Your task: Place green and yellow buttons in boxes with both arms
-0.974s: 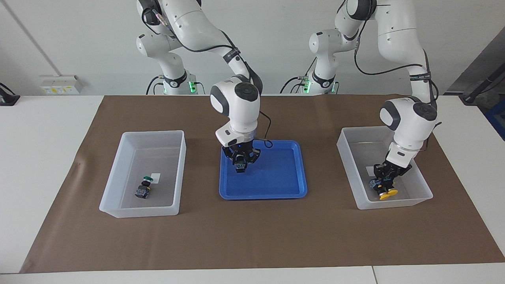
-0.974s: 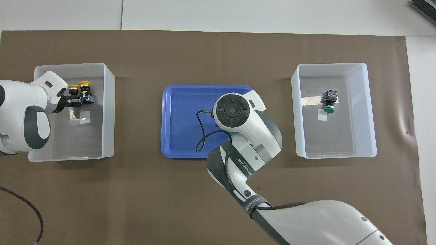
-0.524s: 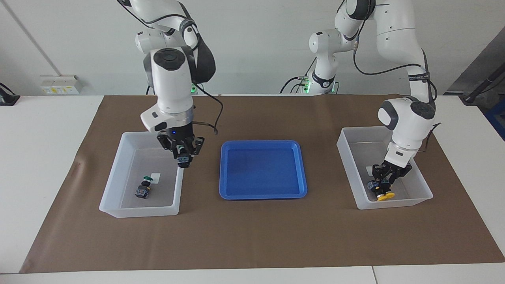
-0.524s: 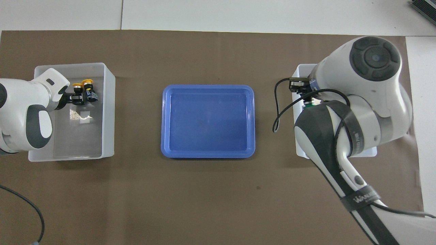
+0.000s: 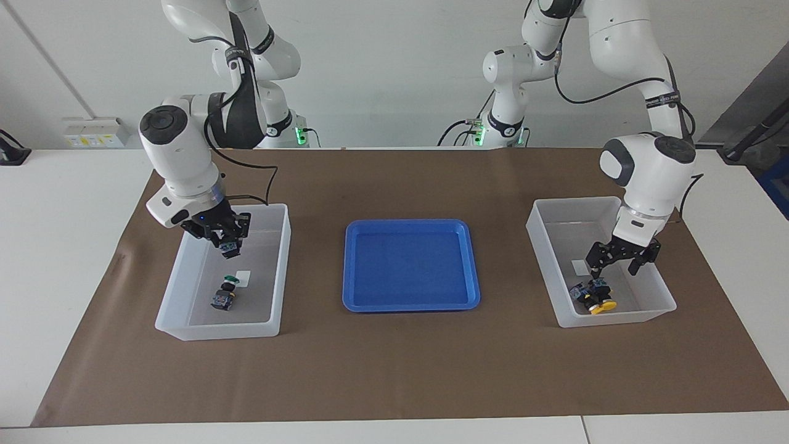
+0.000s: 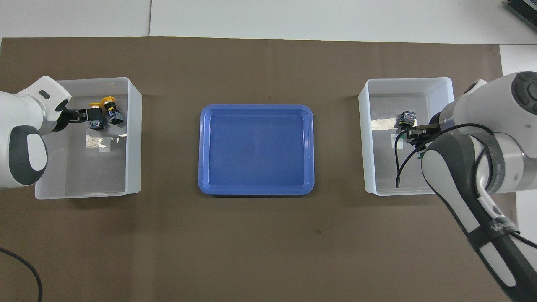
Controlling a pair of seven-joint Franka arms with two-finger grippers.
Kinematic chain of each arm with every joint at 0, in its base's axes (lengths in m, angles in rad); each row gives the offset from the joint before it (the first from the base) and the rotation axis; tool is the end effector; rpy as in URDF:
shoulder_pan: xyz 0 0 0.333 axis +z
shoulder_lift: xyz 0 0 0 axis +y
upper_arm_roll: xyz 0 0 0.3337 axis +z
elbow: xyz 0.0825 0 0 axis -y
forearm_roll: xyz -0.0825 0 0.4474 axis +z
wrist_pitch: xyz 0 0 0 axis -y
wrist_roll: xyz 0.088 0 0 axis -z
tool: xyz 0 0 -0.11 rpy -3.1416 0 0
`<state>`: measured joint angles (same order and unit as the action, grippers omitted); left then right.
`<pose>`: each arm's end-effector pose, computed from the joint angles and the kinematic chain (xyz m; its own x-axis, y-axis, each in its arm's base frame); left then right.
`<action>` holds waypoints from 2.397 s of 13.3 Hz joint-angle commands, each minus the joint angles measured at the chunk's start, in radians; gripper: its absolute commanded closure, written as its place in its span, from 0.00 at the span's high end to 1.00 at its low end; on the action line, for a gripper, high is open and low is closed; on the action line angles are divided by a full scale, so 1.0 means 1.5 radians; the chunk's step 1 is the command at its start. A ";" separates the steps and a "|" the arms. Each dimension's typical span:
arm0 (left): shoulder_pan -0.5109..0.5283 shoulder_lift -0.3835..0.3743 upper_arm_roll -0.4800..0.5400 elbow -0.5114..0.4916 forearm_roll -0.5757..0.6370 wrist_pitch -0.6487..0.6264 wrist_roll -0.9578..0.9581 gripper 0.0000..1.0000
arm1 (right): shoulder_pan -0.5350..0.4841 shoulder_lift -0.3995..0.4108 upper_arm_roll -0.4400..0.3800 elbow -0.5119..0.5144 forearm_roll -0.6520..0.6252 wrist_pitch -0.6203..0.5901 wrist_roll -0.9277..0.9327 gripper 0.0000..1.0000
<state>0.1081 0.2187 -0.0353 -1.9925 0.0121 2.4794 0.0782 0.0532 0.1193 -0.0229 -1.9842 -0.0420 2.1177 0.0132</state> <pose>0.6731 0.0498 0.3570 0.9644 -0.0147 0.2642 -0.0090 -0.9997 -0.0227 0.6383 0.0176 0.3897 0.9991 0.0391 0.0143 0.0386 -0.9985 0.0387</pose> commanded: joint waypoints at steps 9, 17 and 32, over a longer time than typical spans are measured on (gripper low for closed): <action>-0.116 -0.212 0.006 -0.011 0.013 -0.260 -0.053 1.00 | -0.017 0.013 0.011 -0.112 0.040 0.152 -0.016 1.00; -0.106 -0.106 0.006 0.304 0.009 -0.560 -0.012 1.00 | -0.019 -0.047 0.007 0.096 0.016 -0.073 0.062 1.00; -0.092 -0.190 0.011 0.222 0.006 -0.612 0.012 1.00 | -0.022 -0.109 0.005 0.255 0.019 -0.388 0.054 1.00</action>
<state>-0.0337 -0.0128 -0.0171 -1.5866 0.0121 1.5475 0.0801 0.0327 -0.0042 -0.0172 -1.5450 -0.0114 1.5273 0.1123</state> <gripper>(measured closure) 0.000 0.000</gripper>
